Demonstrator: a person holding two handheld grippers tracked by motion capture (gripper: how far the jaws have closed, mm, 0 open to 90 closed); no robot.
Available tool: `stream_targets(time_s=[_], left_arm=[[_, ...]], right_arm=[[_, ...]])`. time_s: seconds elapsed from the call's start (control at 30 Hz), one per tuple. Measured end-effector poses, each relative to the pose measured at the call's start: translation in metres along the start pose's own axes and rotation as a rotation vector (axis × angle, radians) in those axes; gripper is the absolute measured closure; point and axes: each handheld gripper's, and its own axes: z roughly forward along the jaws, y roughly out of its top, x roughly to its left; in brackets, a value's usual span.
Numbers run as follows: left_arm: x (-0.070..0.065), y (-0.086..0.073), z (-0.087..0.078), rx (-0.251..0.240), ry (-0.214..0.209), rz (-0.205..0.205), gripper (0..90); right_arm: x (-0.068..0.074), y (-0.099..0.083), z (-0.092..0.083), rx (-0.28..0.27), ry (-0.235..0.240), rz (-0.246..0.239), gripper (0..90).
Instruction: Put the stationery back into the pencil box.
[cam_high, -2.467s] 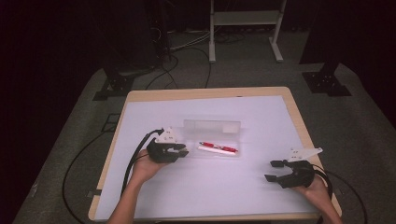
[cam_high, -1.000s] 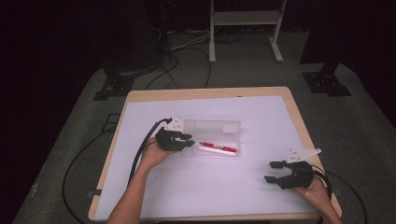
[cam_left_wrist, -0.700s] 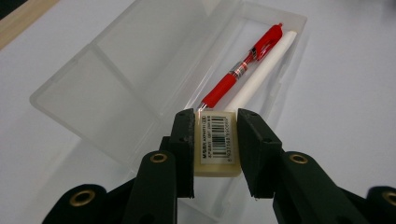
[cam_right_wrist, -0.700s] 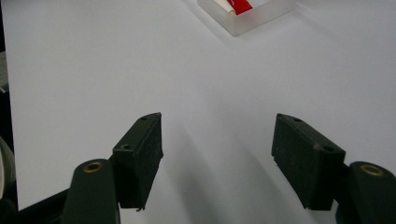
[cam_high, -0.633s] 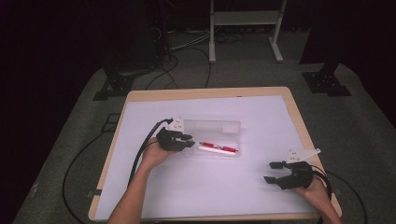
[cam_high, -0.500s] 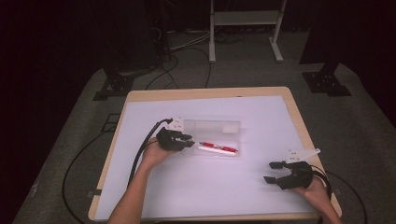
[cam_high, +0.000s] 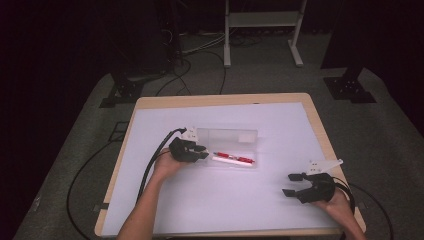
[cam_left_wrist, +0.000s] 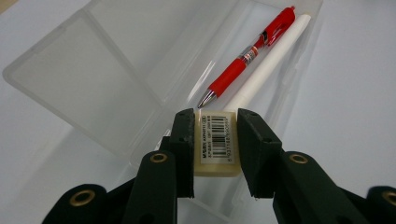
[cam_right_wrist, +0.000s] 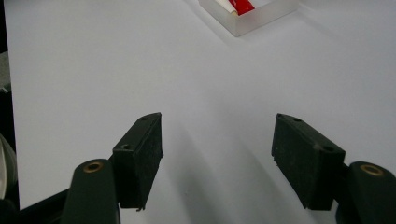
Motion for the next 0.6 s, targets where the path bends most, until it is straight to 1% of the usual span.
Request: stream_targets(time_s=[0.07, 0.17, 0.33, 0.37, 0.53, 0.57, 0.6], left_arm=[[0.0003, -0.0006, 0.0007, 0.002, -0.003, -0.006, 68.6], [0.0012, -0.002, 0.0013, 0.012, -0.003, -0.004, 68.5], [0.002, -0.0031, 0.002, 0.014, -0.007, -0.003, 68.5], [0.0019, -0.0037, 0.0024, 0.021, -0.006, -0.004, 68.5], [0.0025, -0.0065, 0.0035, 0.02, -0.01, -0.01, 68.5], [0.0025, -0.0075, 0.0042, 0.021, -0.011, -0.018, 68.5], [0.0025, -0.0075, 0.0042, 0.021, -0.011, -0.018, 68.5]], right_arm=[[0.0001, 0.0, 0.0, -0.001, 0.0, -0.002, 32.4], [0.0, -0.0002, -0.0003, 0.0, 0.0, 0.001, 32.4], [0.0002, 0.0, 0.0002, 0.001, 0.002, -0.001, 32.4], [0.0006, 0.0001, 0.0003, 0.002, 0.002, 0.0, 32.4], [0.0006, 0.0001, -0.0002, -0.002, 0.002, -0.001, 32.4], [0.0007, -0.0001, -0.0006, -0.001, 0.003, -0.003, 32.4], [0.0005, -0.0002, -0.0006, -0.002, 0.003, -0.002, 32.4]])
